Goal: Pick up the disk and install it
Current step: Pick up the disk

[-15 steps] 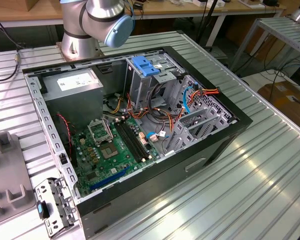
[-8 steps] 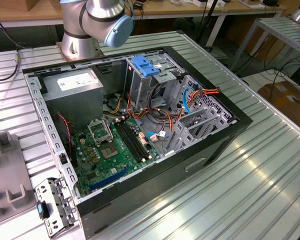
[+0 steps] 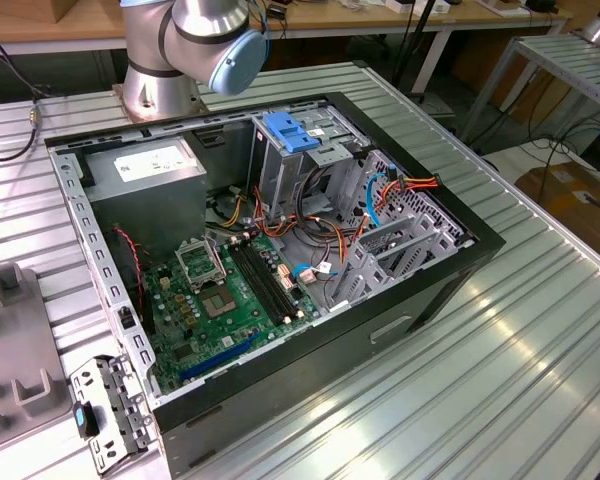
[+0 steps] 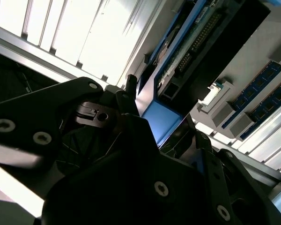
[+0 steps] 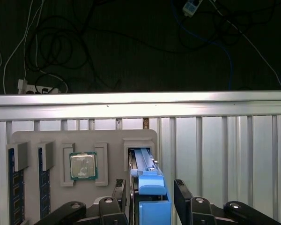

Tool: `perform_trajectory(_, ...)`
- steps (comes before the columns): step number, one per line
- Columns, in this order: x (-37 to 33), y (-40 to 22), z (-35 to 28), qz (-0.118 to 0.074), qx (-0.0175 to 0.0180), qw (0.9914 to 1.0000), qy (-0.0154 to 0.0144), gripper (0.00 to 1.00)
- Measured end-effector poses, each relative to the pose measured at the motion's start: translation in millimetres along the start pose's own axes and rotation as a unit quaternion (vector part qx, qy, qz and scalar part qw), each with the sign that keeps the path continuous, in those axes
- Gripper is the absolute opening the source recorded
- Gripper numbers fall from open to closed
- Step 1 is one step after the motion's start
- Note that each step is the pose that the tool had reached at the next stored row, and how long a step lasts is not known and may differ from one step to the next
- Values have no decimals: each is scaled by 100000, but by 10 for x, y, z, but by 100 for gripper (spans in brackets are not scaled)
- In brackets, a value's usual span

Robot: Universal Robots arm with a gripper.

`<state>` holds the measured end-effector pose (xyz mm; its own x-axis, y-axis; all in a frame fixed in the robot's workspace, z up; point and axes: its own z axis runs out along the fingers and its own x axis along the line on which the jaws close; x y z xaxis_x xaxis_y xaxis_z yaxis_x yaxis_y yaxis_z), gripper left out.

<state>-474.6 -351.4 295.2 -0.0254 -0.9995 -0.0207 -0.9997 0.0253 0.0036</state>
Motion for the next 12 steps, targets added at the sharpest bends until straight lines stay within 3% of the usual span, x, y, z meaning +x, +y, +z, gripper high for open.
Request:
perform_trajectory(4, 0, 0, -2, 1, -3, 100000, 2, 51)
perform_trajectory(5, 0, 0, -3, -1, -2, 100000, 1, 44)
perform_trajectory(12, 1, 0, -2, -4, -6, 100000, 50, 44)
